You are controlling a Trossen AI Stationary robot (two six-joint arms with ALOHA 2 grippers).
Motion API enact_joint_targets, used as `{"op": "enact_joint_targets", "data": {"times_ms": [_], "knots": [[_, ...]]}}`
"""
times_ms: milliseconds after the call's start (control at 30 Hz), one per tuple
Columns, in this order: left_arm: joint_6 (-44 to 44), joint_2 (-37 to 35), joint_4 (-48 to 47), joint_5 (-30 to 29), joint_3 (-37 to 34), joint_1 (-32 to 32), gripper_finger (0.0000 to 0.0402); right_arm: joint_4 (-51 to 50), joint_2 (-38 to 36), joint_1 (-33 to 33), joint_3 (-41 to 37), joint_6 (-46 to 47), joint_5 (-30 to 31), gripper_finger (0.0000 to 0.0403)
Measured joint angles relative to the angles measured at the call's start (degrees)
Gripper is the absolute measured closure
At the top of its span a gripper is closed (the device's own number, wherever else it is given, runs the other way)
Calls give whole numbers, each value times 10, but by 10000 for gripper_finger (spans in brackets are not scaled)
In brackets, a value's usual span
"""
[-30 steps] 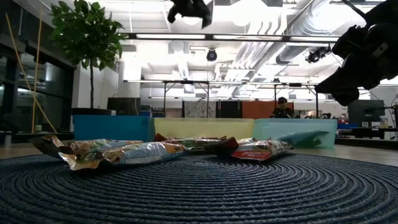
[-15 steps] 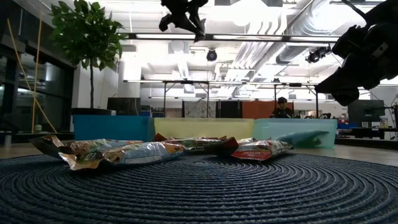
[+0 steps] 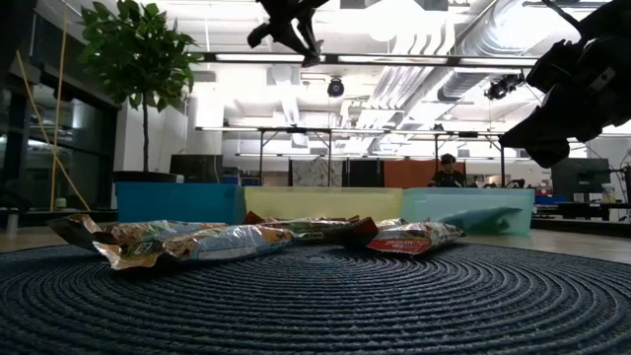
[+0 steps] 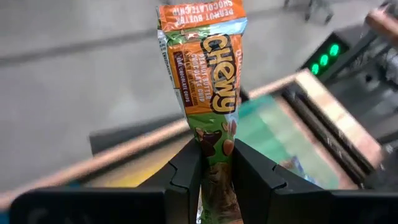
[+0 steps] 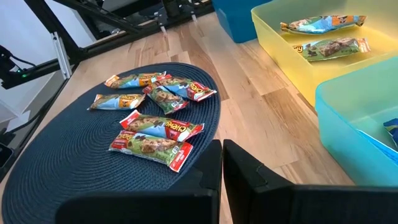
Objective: Pick and place Granola Bars by type
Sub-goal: Put the yellow granola bar into the yellow bin
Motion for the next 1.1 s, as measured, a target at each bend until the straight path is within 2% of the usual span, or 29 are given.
{"op": "enact_joint_targets", "data": {"times_ms": [200,333,467,700,1100], "knots": [[-29,85,-114,43,118,7,326,0,0,0,0,0,0,402],[-40,129,-160,66,154,8,326,0,0,0,0,0,-1,402],[-44,156,-179,88,155,11,326,-1,0,0,0,0,0,402],[-46,190,-185,73,155,11,326,0,0,0,0,0,0,402],[-76,273,-220,87,155,11,326,0,0,0,0,0,0,403]]}}
